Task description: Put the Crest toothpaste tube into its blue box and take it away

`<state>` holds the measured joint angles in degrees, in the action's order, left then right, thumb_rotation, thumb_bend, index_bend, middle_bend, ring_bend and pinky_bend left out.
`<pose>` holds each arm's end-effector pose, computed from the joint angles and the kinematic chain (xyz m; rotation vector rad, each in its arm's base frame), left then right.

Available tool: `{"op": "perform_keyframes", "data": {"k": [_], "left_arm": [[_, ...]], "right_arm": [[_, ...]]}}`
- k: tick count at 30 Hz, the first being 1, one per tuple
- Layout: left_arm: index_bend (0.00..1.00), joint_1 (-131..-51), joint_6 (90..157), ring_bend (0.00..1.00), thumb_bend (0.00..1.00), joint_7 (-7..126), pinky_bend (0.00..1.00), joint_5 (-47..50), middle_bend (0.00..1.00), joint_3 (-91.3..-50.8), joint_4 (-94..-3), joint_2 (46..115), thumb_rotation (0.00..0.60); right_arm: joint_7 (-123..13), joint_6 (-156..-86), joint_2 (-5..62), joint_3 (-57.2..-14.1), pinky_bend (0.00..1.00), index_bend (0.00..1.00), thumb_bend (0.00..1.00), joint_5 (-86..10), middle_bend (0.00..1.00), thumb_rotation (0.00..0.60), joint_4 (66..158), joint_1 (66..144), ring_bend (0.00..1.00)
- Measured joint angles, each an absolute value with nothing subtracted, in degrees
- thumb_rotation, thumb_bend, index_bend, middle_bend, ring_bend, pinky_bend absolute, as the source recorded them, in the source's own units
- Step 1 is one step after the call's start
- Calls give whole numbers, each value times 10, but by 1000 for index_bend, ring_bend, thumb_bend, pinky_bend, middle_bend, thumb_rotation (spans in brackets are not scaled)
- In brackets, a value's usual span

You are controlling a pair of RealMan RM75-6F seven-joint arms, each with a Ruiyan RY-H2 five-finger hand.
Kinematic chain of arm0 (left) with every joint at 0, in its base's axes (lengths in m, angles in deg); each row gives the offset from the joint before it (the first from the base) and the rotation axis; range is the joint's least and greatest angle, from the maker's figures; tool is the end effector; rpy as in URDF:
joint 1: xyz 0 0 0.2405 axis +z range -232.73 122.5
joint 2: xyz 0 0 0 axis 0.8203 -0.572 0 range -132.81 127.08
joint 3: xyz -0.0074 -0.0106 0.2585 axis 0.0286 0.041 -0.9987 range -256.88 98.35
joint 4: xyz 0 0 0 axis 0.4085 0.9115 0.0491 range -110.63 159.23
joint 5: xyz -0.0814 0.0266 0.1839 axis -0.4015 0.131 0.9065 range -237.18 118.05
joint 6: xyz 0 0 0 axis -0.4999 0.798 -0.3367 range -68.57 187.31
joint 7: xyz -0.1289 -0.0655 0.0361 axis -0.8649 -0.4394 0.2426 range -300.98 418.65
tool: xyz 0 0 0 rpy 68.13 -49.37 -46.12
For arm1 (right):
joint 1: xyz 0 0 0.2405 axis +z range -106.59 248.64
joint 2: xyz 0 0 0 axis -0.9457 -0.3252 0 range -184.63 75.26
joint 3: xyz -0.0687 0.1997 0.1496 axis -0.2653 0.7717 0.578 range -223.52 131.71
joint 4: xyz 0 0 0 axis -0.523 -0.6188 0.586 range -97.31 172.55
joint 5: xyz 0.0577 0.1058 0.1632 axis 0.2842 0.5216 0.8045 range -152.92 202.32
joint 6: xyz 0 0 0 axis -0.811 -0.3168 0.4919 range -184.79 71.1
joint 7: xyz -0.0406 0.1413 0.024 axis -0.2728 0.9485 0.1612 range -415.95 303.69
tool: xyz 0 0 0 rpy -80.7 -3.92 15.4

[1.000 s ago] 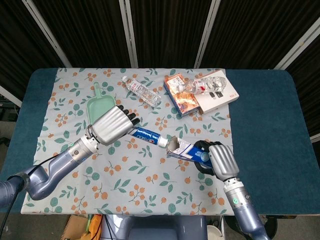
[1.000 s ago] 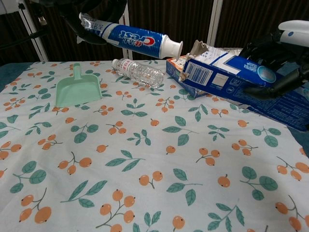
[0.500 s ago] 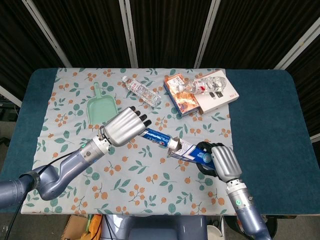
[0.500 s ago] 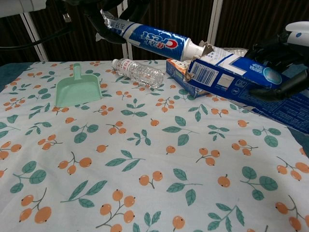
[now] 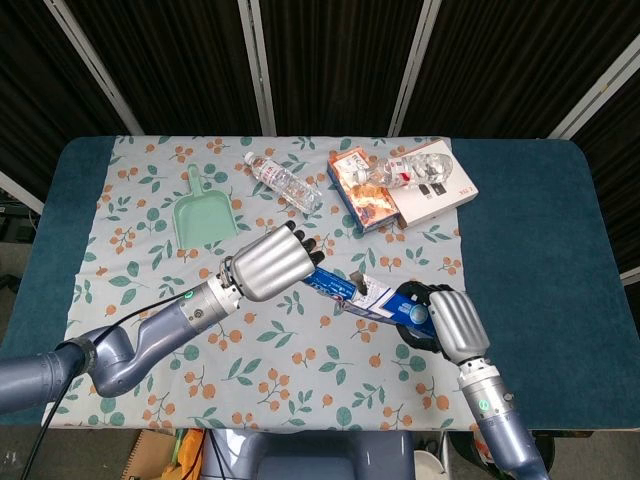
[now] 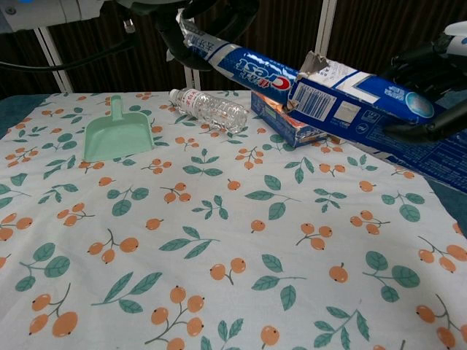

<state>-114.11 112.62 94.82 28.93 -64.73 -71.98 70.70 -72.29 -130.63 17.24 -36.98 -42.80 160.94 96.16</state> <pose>0.0113 0.3472 0.0645 -2.1193 0.2190 -1.0877 -0.1349 -0.2477 0.0927 1.5242 -1.2867 1.2304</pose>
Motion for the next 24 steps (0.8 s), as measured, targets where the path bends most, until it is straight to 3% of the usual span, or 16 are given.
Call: {"op": "perform_keyframes", "data": {"k": [7, 11, 15, 20, 24], "left_arm": [[696, -1193, 1147, 673, 452, 952, 704, 387, 717, -638, -675, 728, 600], [652, -1228, 1161, 579, 402, 953, 656, 423, 641, -626, -653, 751, 600], [508, -1242, 1168, 403, 292, 978, 472, 426, 465, -612, -643, 768, 600], [325, -1250, 1175, 234, 106, 1014, 341, 409, 273, -593, -644, 788, 600], [205, -1254, 1185, 150, 35, 1027, 273, 405, 175, -584, -645, 795, 600]], "right_arm": [[-685, -1310, 164, -364, 378, 436, 339, -440, 515, 600, 1613, 953, 471], [-654, -1316, 157, -358, 378, 436, 340, -446, 515, 600, 1617, 946, 470], [-606, -1322, 148, -351, 378, 436, 340, -454, 515, 600, 1622, 935, 471], [-546, -1333, 143, -343, 378, 436, 344, -472, 515, 600, 1623, 921, 471], [-513, -1344, 143, -338, 378, 436, 347, -486, 515, 600, 1619, 911, 471]]}}
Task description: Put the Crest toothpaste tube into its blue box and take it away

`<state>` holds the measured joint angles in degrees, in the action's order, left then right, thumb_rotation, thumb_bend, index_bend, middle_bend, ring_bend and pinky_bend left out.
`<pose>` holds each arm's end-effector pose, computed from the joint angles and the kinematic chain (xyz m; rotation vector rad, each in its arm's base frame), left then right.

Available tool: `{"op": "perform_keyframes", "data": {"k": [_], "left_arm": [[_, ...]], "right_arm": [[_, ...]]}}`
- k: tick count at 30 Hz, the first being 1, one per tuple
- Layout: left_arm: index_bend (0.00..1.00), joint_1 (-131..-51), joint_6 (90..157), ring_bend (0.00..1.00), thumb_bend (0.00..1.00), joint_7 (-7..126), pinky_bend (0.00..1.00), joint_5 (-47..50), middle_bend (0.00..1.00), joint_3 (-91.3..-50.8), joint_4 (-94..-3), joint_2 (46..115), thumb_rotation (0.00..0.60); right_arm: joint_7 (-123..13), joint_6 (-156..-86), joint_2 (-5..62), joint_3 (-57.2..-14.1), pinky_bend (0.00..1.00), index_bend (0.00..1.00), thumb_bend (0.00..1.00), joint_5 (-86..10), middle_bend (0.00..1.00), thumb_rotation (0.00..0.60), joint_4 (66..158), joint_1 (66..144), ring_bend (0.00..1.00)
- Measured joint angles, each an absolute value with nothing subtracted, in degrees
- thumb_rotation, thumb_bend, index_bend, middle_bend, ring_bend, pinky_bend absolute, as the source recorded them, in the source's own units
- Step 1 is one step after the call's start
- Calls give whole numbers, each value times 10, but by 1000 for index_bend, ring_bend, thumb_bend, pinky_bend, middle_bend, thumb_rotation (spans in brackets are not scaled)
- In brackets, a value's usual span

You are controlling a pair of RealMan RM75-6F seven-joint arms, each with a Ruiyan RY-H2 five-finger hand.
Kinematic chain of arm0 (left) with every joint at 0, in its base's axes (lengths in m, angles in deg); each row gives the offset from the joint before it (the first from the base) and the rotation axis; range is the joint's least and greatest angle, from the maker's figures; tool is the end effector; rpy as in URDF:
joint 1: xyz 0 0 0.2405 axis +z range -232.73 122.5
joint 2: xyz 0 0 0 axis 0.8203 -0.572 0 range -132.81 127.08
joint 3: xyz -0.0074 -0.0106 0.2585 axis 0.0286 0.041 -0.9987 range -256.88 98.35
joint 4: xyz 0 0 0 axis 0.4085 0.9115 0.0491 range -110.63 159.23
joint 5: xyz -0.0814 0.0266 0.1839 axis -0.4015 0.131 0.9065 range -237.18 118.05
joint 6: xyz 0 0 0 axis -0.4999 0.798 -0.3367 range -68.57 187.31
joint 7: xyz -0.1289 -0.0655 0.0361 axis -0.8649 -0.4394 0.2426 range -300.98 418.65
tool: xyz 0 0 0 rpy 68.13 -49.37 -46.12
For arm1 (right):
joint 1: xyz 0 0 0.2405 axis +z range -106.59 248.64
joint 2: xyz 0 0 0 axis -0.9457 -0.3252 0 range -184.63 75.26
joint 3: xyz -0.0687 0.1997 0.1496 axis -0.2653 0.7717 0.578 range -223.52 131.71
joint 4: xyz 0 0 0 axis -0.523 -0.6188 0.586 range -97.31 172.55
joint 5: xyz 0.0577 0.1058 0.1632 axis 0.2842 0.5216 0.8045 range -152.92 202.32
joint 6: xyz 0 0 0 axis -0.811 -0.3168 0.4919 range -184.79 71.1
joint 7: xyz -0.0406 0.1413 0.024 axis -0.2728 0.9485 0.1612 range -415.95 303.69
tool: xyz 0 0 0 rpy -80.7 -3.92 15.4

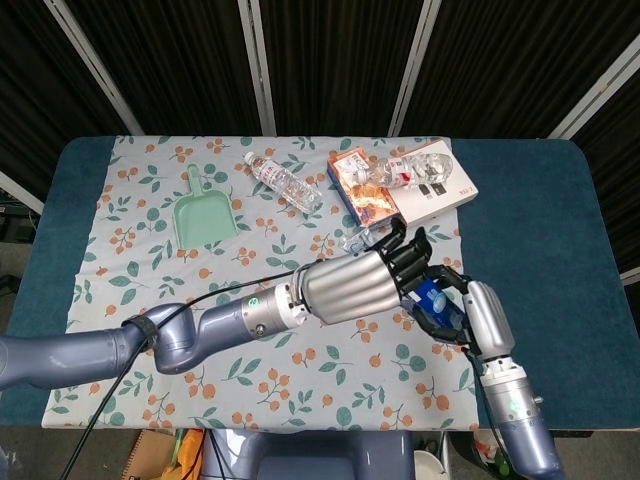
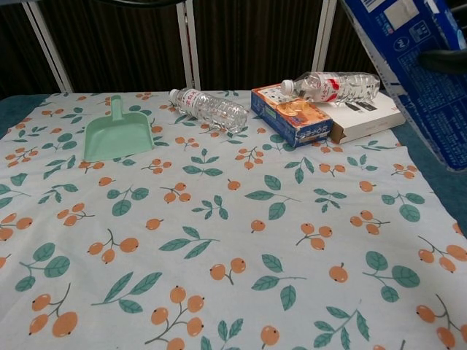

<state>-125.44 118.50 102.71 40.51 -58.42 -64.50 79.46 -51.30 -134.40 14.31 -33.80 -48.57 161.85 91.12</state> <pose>0.1140 0.3265 0.0582 -1.8540 0.7375 -1.3416 -0.1408 -0.2452 0.1267 1.2523 -1.4624 1.5448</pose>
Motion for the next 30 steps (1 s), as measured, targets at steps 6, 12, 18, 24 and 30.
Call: {"op": "perform_keyframes", "data": {"k": [6, 12, 18, 24, 30], "left_arm": [[172, -1264, 1211, 131, 24, 1024, 263, 406, 138, -562, -644, 800, 600], [167, -1266, 1245, 131, 24, 1017, 263, 395, 133, -543, -652, 813, 600], [167, -1241, 1291, 131, 24, 1007, 263, 398, 133, -549, -684, 811, 600], [167, -1177, 1348, 131, 24, 987, 263, 412, 134, -579, -716, 773, 600], [167, -1056, 1451, 131, 24, 943, 263, 427, 137, -642, -737, 721, 600]], "right_arm": [[-466, -1351, 146, -335, 378, 436, 348, -497, 515, 600, 1608, 900, 471], [-432, -1362, 159, -331, 404, 436, 361, -505, 515, 600, 1599, 893, 471], [-382, -1399, 192, -315, 404, 436, 360, -518, 515, 600, 1580, 882, 471], [-342, -1430, 212, -297, 404, 436, 360, -529, 515, 600, 1562, 872, 471], [-300, -1458, 223, -275, 405, 436, 361, -537, 515, 600, 1551, 861, 471]]}}
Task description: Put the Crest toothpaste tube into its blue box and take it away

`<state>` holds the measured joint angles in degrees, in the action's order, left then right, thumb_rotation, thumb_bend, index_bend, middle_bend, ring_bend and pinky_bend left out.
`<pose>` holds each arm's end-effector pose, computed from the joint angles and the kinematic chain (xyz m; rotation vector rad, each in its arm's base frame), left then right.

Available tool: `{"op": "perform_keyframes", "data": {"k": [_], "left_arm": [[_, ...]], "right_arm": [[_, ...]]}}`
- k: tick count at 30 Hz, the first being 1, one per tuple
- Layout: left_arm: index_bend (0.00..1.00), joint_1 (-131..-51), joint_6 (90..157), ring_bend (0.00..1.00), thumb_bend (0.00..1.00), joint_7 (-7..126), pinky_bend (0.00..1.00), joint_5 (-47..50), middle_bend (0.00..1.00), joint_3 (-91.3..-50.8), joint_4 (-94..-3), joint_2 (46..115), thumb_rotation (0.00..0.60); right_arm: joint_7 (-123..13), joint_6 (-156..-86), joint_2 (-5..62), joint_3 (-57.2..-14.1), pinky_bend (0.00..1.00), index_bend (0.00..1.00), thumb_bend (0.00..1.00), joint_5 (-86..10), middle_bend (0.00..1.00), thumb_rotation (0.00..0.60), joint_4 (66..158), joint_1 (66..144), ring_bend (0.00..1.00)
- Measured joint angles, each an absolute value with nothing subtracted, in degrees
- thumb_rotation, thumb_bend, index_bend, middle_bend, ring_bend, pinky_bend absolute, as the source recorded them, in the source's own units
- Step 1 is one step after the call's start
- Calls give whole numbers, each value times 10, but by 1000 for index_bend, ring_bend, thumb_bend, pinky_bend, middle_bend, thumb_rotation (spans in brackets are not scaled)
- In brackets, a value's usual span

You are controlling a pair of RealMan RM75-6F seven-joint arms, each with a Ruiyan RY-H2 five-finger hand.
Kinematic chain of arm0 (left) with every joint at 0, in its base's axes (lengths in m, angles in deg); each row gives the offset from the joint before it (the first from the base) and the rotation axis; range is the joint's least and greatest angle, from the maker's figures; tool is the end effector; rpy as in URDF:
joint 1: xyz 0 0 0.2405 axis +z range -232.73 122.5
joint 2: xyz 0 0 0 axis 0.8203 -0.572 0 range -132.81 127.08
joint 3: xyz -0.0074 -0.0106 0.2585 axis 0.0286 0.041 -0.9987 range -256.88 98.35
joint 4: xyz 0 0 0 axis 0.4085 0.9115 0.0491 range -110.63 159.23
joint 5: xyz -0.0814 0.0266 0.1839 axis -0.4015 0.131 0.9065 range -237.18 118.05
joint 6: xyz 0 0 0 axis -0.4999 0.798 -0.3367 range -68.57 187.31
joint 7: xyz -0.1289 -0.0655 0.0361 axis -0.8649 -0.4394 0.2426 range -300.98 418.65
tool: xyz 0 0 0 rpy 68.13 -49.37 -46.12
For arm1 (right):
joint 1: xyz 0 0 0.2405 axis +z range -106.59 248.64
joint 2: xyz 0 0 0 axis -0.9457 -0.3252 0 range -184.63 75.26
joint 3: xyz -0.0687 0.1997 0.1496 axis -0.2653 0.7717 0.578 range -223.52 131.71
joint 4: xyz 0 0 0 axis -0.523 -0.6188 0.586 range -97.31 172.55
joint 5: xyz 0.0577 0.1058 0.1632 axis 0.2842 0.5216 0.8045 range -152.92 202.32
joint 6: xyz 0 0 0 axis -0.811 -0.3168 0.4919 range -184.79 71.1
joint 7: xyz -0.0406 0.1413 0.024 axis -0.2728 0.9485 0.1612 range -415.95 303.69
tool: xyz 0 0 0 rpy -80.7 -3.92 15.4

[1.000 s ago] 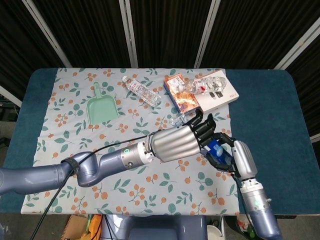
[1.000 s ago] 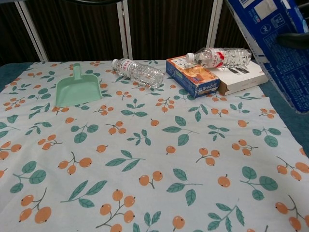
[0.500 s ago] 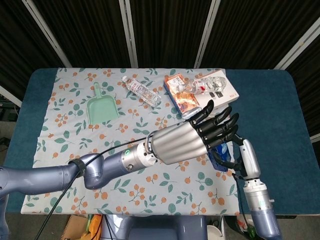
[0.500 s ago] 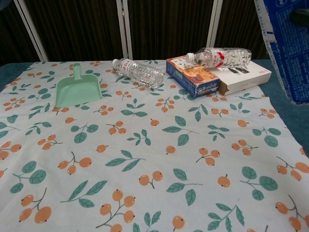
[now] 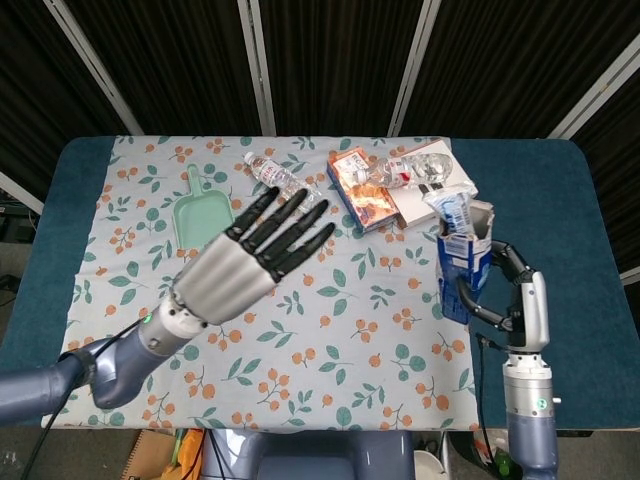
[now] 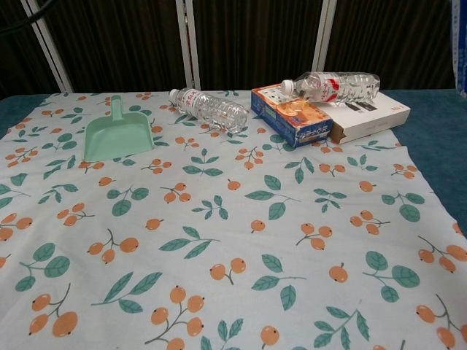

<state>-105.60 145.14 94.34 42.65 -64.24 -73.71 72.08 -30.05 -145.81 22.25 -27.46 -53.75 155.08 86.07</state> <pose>0.0013 0.3035 0.1348 -1.5981 0.3098 -1.5480 -0.1577 -0.2500 0.1472 0.7706 -1.4789 2.0087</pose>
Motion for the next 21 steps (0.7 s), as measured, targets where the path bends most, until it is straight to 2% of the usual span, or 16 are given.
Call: {"op": "perform_keyframes", "data": {"k": [8, 12, 16, 21], "left_arm": [[167, -881, 1588, 131, 25, 837, 263, 439, 138, -755, -688, 681, 600], [164, -806, 1612, 131, 24, 766, 263, 416, 130, -800, -630, 689, 600], [167, -749, 1624, 131, 24, 708, 263, 396, 128, -834, -563, 707, 600], [162, -718, 1634, 131, 24, 661, 263, 391, 127, -856, -499, 726, 600]], "right_arm": [[-261, -1505, 232, -248, 404, 429, 360, -546, 515, 600, 1548, 845, 467], [-258, -1523, 241, -242, 371, 344, 361, -567, 500, 600, 1538, 840, 399], [-257, -1515, 241, -243, 424, 472, 455, -556, 550, 600, 1535, 838, 511], [-275, -1508, 243, -246, 450, 503, 498, -549, 583, 600, 1518, 838, 543]]}}
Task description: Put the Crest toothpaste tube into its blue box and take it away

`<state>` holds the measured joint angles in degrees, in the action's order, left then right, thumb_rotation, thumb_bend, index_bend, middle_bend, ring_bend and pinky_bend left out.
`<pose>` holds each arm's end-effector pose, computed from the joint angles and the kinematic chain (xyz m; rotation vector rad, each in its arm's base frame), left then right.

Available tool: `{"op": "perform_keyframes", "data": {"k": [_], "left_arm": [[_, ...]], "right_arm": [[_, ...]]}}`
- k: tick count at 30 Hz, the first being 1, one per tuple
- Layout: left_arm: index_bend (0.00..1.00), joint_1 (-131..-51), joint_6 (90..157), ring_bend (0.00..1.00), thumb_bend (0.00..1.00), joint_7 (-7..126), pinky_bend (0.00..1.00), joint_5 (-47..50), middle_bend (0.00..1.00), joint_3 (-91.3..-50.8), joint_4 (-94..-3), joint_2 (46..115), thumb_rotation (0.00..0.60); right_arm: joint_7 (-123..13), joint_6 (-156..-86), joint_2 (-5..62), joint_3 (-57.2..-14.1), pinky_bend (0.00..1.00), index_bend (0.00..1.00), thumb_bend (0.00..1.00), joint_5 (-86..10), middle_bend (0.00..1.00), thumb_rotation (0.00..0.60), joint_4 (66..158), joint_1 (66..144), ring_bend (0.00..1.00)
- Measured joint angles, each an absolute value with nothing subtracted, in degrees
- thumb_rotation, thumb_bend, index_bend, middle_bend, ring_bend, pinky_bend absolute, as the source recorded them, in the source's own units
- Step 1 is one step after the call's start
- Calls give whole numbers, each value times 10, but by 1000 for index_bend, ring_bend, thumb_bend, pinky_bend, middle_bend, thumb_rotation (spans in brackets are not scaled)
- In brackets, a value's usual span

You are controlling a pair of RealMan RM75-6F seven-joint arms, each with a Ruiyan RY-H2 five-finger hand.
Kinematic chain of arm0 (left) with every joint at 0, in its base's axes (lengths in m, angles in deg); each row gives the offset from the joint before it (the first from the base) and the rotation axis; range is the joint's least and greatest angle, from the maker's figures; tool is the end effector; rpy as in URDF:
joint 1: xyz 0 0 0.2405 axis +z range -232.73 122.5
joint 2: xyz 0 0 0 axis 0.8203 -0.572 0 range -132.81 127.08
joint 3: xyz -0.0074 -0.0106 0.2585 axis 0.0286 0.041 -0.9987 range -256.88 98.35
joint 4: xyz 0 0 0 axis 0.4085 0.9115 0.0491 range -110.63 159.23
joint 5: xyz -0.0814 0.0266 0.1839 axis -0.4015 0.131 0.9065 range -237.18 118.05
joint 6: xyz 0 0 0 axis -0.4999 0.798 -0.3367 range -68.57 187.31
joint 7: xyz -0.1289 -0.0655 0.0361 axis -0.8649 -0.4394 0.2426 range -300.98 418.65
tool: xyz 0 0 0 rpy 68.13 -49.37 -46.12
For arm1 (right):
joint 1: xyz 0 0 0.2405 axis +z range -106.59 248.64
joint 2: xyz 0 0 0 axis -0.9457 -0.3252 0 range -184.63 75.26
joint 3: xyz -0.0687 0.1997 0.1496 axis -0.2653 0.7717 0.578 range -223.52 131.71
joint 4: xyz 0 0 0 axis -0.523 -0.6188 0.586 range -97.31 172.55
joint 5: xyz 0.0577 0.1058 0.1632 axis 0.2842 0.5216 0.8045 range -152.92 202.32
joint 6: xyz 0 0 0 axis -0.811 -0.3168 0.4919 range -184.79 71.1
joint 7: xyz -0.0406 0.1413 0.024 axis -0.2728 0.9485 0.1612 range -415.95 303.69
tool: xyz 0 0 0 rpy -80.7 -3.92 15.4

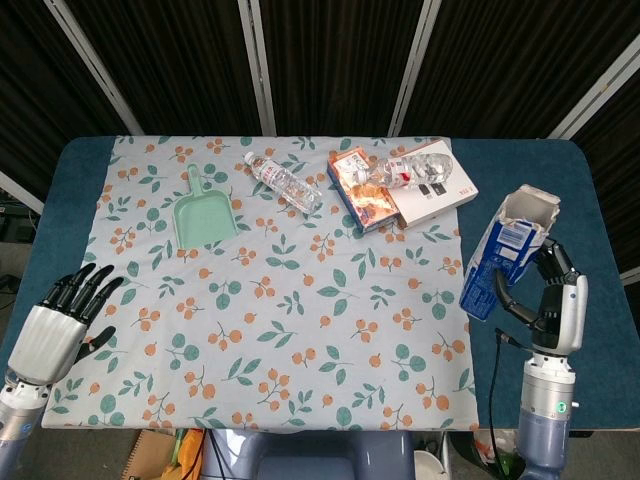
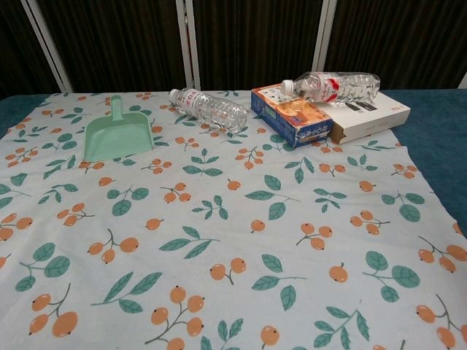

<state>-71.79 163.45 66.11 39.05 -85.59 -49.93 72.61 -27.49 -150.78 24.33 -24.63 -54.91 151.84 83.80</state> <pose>-0.2707 0.2103 0.1363 -1.6173 -0.3506 -1.1385 -0.1729 -0.2484 0.1607 0.6331 -1.3558 2.0895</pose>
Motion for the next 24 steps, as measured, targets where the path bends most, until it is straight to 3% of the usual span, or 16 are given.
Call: {"op": "perform_keyframes", "data": {"k": [5, 14, 24], "left_arm": [[161, -703, 1638, 131, 24, 632, 263, 392, 127, -857, -503, 733, 600], [161, -698, 1611, 131, 24, 630, 262, 394, 127, -851, -508, 733, 600], [164, -691, 1592, 131, 24, 619, 263, 396, 127, -837, -514, 729, 600]], "right_arm": [[-302, -1489, 244, -265, 450, 503, 498, -548, 583, 600, 1498, 840, 543], [-442, -1410, 258, -345, 451, 503, 499, -550, 583, 600, 1426, 853, 543], [-644, -1327, 342, -406, 450, 503, 499, -521, 583, 600, 1337, 877, 543]]}}
